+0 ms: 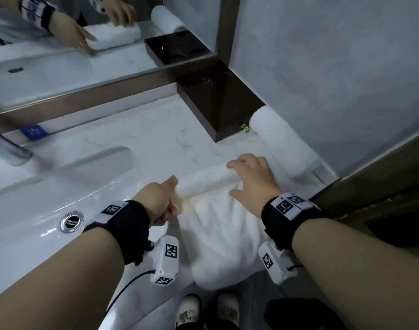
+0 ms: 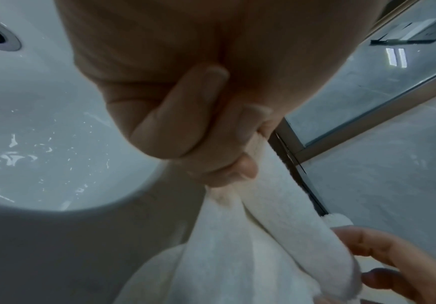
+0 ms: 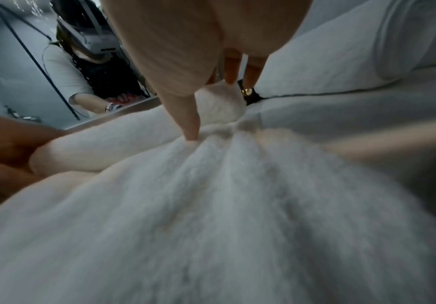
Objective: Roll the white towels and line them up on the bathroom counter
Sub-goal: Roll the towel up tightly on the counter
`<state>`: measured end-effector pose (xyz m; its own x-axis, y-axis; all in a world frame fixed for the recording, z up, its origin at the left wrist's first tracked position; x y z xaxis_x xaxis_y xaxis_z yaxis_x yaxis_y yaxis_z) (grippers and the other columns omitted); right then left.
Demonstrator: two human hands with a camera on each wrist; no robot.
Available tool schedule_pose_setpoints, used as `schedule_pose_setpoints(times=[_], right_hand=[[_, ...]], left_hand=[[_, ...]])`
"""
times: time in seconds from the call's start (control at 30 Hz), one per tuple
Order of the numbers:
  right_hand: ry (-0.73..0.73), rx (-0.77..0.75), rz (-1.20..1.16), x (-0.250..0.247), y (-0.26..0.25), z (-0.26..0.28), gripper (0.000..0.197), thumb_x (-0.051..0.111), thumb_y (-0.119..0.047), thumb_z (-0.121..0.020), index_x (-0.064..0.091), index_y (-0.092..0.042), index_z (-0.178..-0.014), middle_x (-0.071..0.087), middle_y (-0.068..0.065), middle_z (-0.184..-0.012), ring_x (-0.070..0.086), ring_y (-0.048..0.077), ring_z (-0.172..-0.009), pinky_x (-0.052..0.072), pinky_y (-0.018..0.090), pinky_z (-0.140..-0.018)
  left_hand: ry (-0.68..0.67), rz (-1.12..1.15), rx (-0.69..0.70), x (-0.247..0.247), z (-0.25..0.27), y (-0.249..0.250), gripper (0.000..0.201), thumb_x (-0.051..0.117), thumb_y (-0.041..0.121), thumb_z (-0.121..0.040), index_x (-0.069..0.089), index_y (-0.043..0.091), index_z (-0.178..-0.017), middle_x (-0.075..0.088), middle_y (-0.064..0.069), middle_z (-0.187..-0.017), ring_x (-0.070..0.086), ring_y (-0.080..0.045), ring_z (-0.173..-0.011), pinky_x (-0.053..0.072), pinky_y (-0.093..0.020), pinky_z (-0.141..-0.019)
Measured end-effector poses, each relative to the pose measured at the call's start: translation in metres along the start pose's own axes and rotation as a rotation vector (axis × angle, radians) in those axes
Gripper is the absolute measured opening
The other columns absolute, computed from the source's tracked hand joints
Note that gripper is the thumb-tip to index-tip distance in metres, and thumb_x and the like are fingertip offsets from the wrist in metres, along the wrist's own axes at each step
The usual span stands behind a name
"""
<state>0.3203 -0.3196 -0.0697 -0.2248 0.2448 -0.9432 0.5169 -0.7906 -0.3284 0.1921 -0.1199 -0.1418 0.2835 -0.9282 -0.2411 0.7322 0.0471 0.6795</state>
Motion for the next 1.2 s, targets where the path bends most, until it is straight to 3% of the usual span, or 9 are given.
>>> schedule_pose_setpoints(times=[0.17,0.37,0.57,0.7,0.8,0.93,1.07,1.13,1.2], right_hand=[[0.024,-0.058,-0.021,-0.001,-0.003,-0.02,0.045,0.073,-0.029,-0.078,0.057,-0.032,-0.12,0.045,-0.009,-0.121,0.03,0.016,-0.112,0.038,0.029,-0.098],[-0.05,-0.029,-0.132,0.005,0.001,-0.033,0.044,0.067,-0.033,-0.087,0.057,-0.031,-0.13,0.046,-0.007,-0.13,0.034,0.02,-0.118,0.03,0.023,-0.1],[-0.069,0.072,-0.28,0.002,0.01,-0.043,0.062,0.07,-0.017,-0.082,0.046,-0.024,-0.139,0.043,-0.002,-0.14,0.048,0.017,-0.121,0.034,0.019,-0.094],[-0.064,0.212,-0.379,0.001,0.029,-0.043,0.068,0.074,-0.017,-0.077,0.045,-0.025,-0.138,0.052,0.0,-0.13,0.052,0.019,-0.116,0.04,0.024,-0.091],[-0.053,0.277,-0.547,0.003,0.037,-0.042,0.061,0.075,-0.017,-0.078,0.05,-0.023,-0.133,0.06,-0.005,-0.111,0.058,0.018,-0.108,0.044,0.025,-0.086],[-0.057,0.285,-0.634,0.002,0.038,-0.046,0.055,0.076,-0.02,-0.079,0.053,-0.017,-0.129,0.063,0.0,-0.116,0.06,0.02,-0.105,0.049,0.035,-0.095],[-0.11,0.283,-0.698,0.006,0.037,-0.052,0.033,0.071,-0.03,-0.084,0.062,-0.012,-0.111,0.069,0.005,-0.101,0.066,0.026,-0.094,0.052,0.042,-0.091],[-0.125,0.306,-0.721,0.008,0.039,-0.056,0.03,0.066,-0.034,-0.087,0.062,-0.008,-0.1,0.069,0.01,-0.09,0.067,0.031,-0.089,0.053,0.046,-0.089],[-0.115,0.359,-0.765,0.01,0.044,-0.06,0.031,0.063,-0.037,-0.089,0.059,-0.007,-0.097,0.067,0.007,-0.084,0.069,0.029,-0.087,0.054,0.044,-0.089]], left_hand=[[0.058,-0.196,0.058,-0.012,0.002,0.006,0.069,0.043,0.058,-0.095,0.063,0.001,-0.062,0.068,-0.013,-0.055,0.054,-0.019,-0.04,0.046,-0.024,-0.047],[0.189,-0.21,0.235,-0.035,0.008,0.023,0.033,0.066,0.039,-0.082,0.072,0.007,-0.077,0.074,-0.006,-0.066,0.073,-0.023,-0.066,0.058,-0.043,-0.083],[0.341,-0.194,0.241,-0.045,0.02,0.022,0.035,0.076,0.03,-0.076,0.065,0.018,-0.108,0.074,0.003,-0.073,0.072,-0.013,-0.076,0.055,-0.031,-0.077],[0.408,-0.136,0.26,-0.046,0.023,0.022,0.034,0.079,0.028,-0.075,0.069,0.016,-0.105,0.072,0.002,-0.088,0.069,-0.017,-0.086,0.054,-0.031,-0.083],[0.413,-0.12,0.287,-0.041,0.023,0.023,0.016,0.077,0.025,-0.076,0.074,0.017,-0.091,0.074,0.0,-0.084,0.069,-0.021,-0.084,0.051,-0.031,-0.074],[0.451,-0.126,0.314,-0.038,0.023,0.024,0.007,0.07,0.02,-0.078,0.076,0.017,-0.081,0.074,-0.005,-0.081,0.069,-0.026,-0.084,0.054,-0.038,-0.074],[0.475,-0.005,0.296,-0.041,0.015,0.02,0.019,0.072,0.017,-0.079,0.076,0.028,-0.095,0.07,0.017,-0.078,0.067,-0.008,-0.08,0.042,-0.013,-0.065],[0.517,0.055,0.268,-0.046,0.011,0.018,0.037,0.077,0.019,-0.078,0.07,0.021,-0.114,0.065,0.02,-0.084,0.062,-0.002,-0.081,0.039,-0.009,-0.067],[0.523,0.076,0.264,-0.047,0.008,0.02,0.039,0.079,0.021,-0.075,0.069,0.02,-0.113,0.066,0.017,-0.088,0.065,-0.004,-0.085,0.047,-0.014,-0.074]])
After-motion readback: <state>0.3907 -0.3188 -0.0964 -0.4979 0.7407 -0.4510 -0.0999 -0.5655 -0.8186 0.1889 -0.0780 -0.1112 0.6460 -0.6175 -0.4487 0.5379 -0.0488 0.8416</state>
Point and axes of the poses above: each hand's wrist, its own z-axis away from the middle knuckle, its own x-axis out of the palm, y = z × x, the point moved 10 cm from there along -z, towards the middle knuckle
